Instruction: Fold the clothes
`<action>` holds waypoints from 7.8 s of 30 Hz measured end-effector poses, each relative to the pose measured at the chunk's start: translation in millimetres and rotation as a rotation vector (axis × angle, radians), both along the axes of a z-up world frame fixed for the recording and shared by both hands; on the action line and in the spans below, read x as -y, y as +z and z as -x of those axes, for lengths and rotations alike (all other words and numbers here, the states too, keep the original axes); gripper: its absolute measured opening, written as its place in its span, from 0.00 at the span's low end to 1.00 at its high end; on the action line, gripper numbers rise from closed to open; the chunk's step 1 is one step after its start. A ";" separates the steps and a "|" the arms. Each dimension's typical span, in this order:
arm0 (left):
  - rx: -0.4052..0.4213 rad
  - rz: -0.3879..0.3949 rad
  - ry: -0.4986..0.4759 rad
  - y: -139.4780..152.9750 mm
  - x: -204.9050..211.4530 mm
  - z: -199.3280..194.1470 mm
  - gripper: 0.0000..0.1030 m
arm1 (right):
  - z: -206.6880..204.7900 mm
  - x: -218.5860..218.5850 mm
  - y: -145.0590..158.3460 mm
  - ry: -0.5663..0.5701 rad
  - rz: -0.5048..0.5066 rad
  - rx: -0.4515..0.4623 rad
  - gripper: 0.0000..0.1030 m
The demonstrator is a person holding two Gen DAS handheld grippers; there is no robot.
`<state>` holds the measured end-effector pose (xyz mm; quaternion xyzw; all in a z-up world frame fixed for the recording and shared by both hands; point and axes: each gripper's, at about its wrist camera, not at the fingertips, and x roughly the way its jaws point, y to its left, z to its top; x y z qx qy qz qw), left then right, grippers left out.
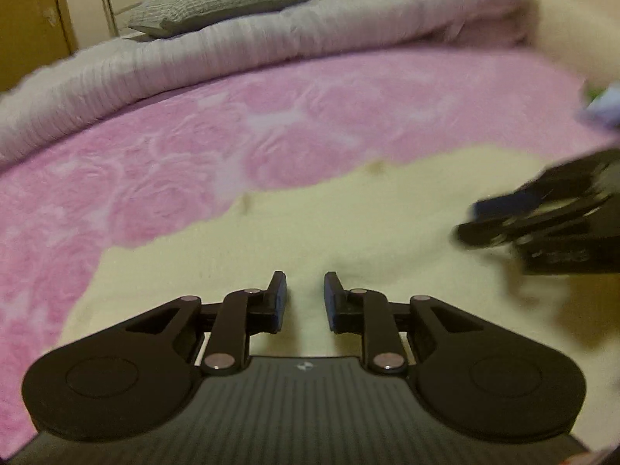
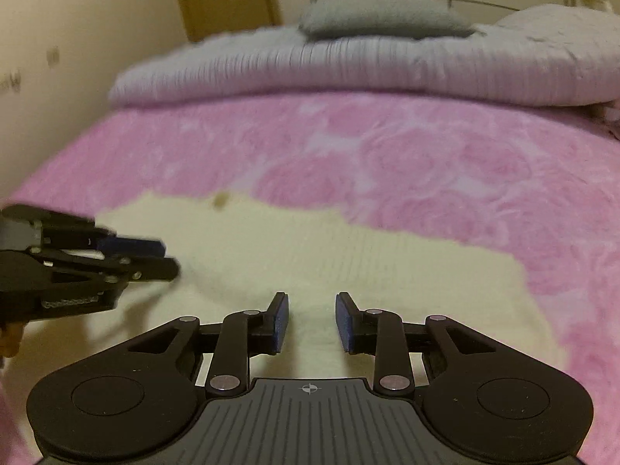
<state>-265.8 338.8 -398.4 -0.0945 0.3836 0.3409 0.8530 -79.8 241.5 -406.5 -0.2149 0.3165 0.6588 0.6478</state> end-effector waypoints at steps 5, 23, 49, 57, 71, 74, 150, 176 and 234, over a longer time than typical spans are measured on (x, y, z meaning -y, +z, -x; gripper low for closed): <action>-0.015 -0.026 0.093 -8.4 -26.2 21.2 0.22 | -28.0 1.0 -15.0 -0.095 0.021 0.111 0.29; 0.081 -0.033 0.279 16.4 33.0 170.7 0.17 | -10.0 167.2 19.2 -0.370 -0.129 -0.019 0.12; 0.022 0.060 0.393 47.5 171.7 196.9 0.26 | 90.5 255.0 29.5 -0.518 -0.065 -0.163 0.47; 0.013 0.092 0.401 47.3 202.7 210.1 0.26 | 118.8 266.6 30.5 -0.476 -0.069 -0.165 0.48; 0.005 0.087 0.377 43.6 217.8 210.2 0.27 | 119.8 275.8 31.7 -0.512 -0.058 -0.131 0.48; 0.015 0.085 0.362 41.5 218.3 206.2 0.28 | 120.3 276.5 36.8 -0.530 -0.065 -0.077 0.48; 0.349 0.248 0.175 22.5 76.1 173.4 0.21 | 80.3 176.3 8.4 -0.622 -0.357 -0.207 0.18; 0.874 0.834 0.336 -17.1 30.4 226.3 0.30 | 96.8 135.8 40.4 -0.432 -0.192 -0.284 0.53; 0.758 0.601 0.284 -9.6 -48.5 287.1 0.10 | 97.1 8.9 19.7 -0.047 0.128 -0.260 0.32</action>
